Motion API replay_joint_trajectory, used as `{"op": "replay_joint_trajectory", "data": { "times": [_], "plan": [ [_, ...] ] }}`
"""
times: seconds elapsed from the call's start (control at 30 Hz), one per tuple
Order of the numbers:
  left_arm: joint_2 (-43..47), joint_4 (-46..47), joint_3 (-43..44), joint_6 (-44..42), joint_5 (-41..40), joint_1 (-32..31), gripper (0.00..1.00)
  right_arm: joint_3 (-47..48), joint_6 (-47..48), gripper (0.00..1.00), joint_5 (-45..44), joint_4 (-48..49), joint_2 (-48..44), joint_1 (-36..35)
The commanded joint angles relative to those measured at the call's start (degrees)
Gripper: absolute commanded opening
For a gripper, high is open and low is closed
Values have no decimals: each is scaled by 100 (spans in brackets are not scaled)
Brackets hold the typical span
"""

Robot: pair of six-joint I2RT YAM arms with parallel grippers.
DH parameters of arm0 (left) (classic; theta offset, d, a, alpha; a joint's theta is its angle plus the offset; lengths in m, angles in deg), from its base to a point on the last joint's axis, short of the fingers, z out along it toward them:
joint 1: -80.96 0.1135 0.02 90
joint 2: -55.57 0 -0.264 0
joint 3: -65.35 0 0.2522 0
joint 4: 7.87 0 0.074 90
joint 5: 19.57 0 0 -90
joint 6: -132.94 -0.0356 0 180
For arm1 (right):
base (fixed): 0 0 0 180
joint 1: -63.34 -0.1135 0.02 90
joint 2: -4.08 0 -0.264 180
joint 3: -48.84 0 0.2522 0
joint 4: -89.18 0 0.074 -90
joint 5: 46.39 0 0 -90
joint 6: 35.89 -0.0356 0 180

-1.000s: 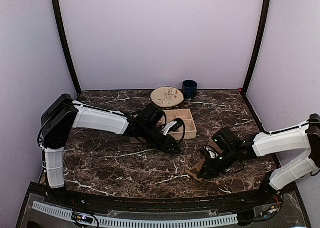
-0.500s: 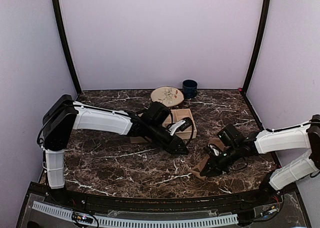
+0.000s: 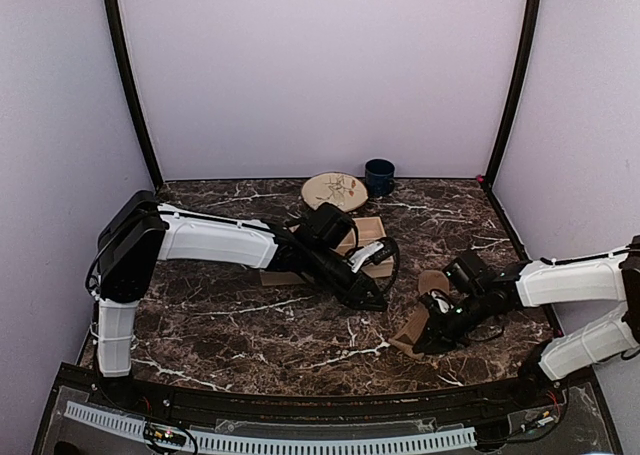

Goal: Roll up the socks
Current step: Roll the sock at the center of the board.

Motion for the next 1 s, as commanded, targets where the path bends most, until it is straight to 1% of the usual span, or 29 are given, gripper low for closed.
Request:
{"op": "replay_joint_trajectory", "data": {
  "times": [0.0, 0.23, 0.63, 0.8, 0.97],
  "plan": [
    [-67, -282, 205, -233, -28, -76, 26, -37, 139, 4, -89, -173, -173, 161],
    [-294, -553, 648, -471, -119, -182, 26, 60, 273, 4, -10, -370, -243, 472],
    [-612, -744, 1069, -627, -261, -264, 25, -91, 394, 4, 45, -519, -194, 901],
    [-785, -784, 1325, -694, -347, -325, 25, -165, 451, 5, 78, -597, -55, 1128],
    [-972, -788, 1547, -686, -364, -387, 25, -45, 656, 5, 99, -674, 65, 1189]
  ]
}}
